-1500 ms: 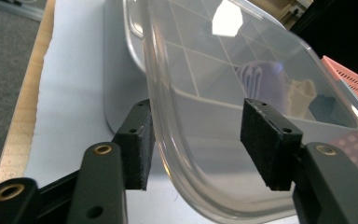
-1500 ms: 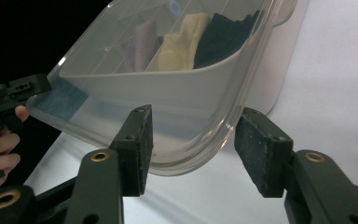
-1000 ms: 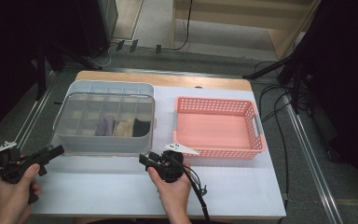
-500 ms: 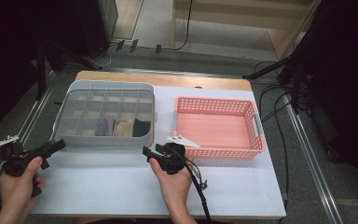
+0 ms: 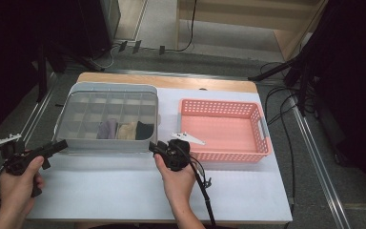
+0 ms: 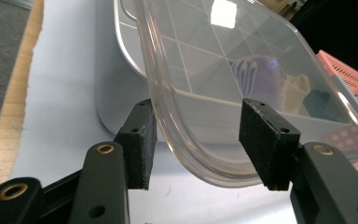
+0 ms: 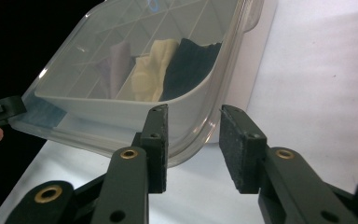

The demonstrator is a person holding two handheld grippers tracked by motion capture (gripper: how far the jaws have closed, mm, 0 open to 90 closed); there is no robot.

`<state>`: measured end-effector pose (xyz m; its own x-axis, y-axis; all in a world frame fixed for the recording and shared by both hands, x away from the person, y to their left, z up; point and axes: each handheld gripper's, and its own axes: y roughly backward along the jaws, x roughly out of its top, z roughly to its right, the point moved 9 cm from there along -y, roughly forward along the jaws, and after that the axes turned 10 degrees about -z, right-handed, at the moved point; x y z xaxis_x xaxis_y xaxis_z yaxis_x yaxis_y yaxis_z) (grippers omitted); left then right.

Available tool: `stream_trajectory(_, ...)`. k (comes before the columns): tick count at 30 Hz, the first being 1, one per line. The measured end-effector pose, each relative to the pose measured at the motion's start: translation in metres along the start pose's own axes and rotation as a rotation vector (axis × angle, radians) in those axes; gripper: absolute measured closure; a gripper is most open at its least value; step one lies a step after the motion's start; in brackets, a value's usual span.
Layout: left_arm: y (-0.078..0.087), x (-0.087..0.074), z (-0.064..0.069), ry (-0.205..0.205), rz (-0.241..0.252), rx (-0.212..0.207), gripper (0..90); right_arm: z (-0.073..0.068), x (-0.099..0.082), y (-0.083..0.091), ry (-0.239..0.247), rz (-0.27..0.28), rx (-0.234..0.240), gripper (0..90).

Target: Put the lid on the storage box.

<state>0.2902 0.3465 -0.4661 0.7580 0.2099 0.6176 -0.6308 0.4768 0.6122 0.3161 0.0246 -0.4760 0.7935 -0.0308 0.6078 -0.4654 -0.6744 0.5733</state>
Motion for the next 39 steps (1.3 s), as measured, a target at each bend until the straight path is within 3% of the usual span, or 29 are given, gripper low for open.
stream_trajectory(8,0.001,0.004,-0.003,-0.002,0.009,0.018,50.2,-0.002,0.001,-0.004,-0.019,0.006,0.004,63.7)
stream_trajectory(12,0.0,0.008,-0.004,-0.002,0.013,0.027,50.7,-0.003,0.005,-0.006,-0.009,0.027,-0.039,67.4)
stream_trajectory(17,-0.002,0.013,-0.006,0.014,0.022,0.037,50.6,-0.003,0.011,-0.01,0.011,0.037,-0.054,67.0)
stream_trajectory(20,-0.003,0.012,-0.007,0.015,0.014,0.034,50.4,-0.003,0.009,-0.01,0.006,0.023,-0.037,64.7)
stream_trajectory(24,-0.003,0.011,-0.007,0.01,0.011,0.03,50.3,-0.004,0.004,-0.014,-0.055,-0.026,0.04,56.8)
stream_trajectory(27,-0.003,0.011,-0.007,0.009,0.01,0.034,50.3,-0.005,0.004,-0.015,-0.066,-0.026,0.038,58.1)
stream_trajectory(39,0.0,0.015,-0.011,0.017,0.021,0.024,50.1,-0.013,0.009,-0.01,-0.029,0.017,0.036,60.4)
